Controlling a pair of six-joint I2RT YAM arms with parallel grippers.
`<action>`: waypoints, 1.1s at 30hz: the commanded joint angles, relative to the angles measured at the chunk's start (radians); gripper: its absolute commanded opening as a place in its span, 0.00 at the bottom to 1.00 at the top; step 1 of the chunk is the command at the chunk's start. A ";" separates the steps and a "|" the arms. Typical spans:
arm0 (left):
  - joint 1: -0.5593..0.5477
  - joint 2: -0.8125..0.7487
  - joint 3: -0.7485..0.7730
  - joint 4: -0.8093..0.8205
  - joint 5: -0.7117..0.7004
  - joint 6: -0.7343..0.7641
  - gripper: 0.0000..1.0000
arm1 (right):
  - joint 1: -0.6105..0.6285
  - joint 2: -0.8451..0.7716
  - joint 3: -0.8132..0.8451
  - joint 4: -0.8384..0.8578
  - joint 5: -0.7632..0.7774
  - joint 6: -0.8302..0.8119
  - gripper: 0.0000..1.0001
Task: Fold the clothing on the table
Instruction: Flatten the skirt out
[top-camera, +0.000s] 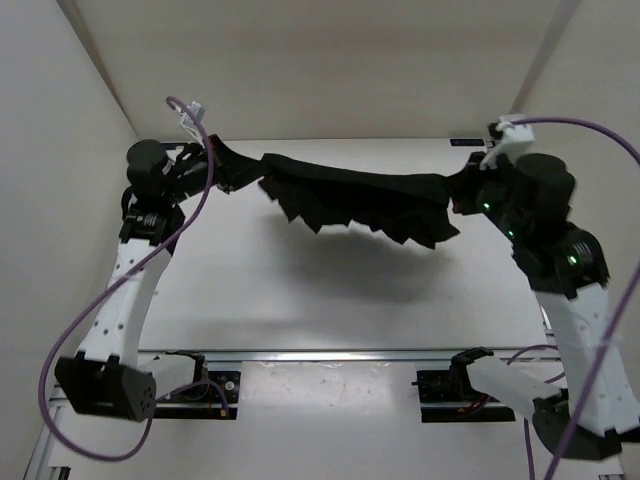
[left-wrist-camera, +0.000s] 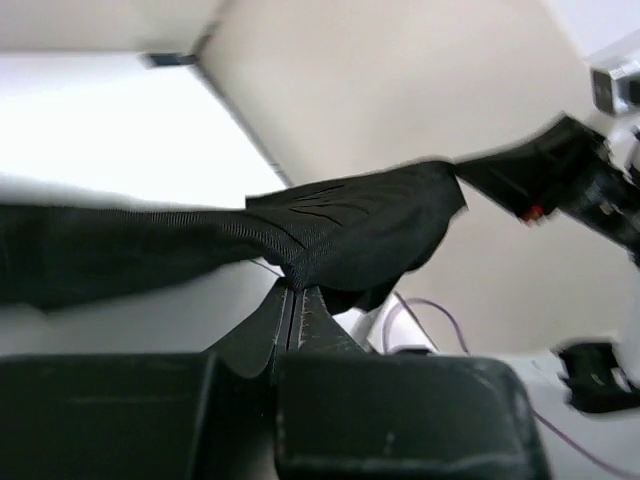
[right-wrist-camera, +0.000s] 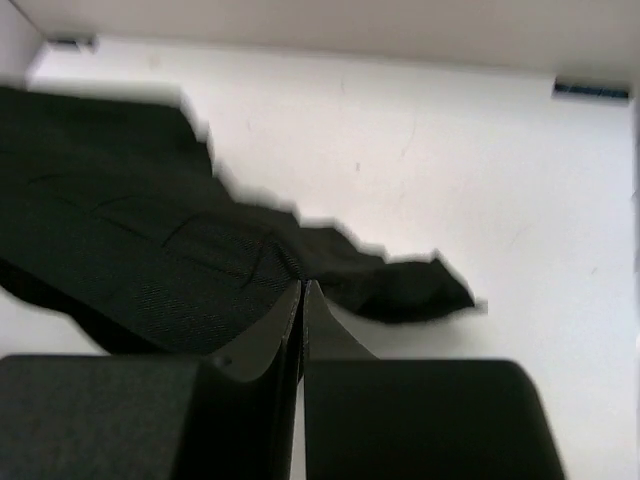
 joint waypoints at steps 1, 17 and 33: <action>0.003 -0.186 0.005 0.126 0.085 -0.016 0.00 | 0.000 -0.100 0.028 0.047 0.112 -0.061 0.00; 0.054 0.229 0.135 0.077 -0.079 -0.051 0.00 | -0.258 0.472 0.305 0.113 -0.161 0.007 0.00; 0.026 0.020 -0.214 0.091 -0.085 -0.051 0.15 | -0.232 0.227 -0.162 0.097 -0.158 0.085 0.09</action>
